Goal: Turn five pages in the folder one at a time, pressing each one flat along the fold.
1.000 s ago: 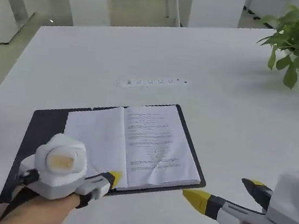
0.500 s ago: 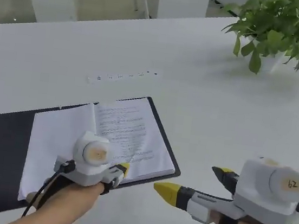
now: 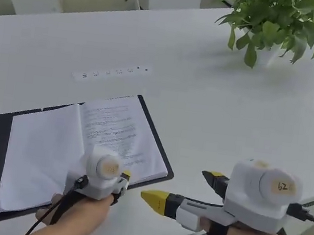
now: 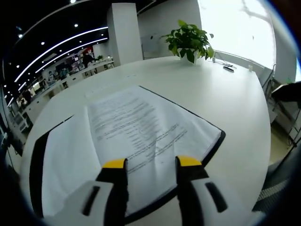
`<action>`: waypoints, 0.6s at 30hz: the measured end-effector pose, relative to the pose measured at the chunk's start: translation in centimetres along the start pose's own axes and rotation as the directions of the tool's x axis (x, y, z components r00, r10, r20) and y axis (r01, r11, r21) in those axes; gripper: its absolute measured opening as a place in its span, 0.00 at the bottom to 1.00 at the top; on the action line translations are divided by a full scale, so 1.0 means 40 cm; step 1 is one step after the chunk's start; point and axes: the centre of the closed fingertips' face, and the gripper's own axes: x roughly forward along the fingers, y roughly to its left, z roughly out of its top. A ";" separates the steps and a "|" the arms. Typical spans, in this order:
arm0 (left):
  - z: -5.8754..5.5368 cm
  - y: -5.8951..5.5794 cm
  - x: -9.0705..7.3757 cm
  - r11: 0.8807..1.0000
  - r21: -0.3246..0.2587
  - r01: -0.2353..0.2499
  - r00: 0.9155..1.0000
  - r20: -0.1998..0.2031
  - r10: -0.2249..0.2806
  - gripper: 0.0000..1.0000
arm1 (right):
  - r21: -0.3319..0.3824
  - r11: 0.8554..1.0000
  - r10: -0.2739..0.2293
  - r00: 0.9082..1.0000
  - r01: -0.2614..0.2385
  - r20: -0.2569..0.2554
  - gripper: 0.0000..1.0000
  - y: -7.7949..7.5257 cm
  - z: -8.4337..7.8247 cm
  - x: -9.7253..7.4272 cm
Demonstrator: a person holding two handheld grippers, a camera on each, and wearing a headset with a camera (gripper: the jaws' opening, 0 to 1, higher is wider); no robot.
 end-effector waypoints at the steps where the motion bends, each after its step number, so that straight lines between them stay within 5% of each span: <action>1: 0.000 0.000 0.000 1.000 -0.003 -0.004 1.000 0.008 0.004 0.38 | 0.005 1.000 -0.001 1.000 0.001 0.004 0.95 -0.002 0.002 -0.001; 6: -0.004 -0.005 -0.004 1.000 0.002 -0.002 0.996 0.087 0.001 0.27 | 0.015 1.000 -0.006 1.000 0.006 -0.001 0.94 -0.013 -0.001 0.000; 18: -0.006 0.004 -0.003 0.999 -0.036 -0.032 0.990 0.139 0.037 0.16 | 0.018 1.000 0.008 0.999 -0.007 -0.034 0.93 -0.028 -0.016 0.015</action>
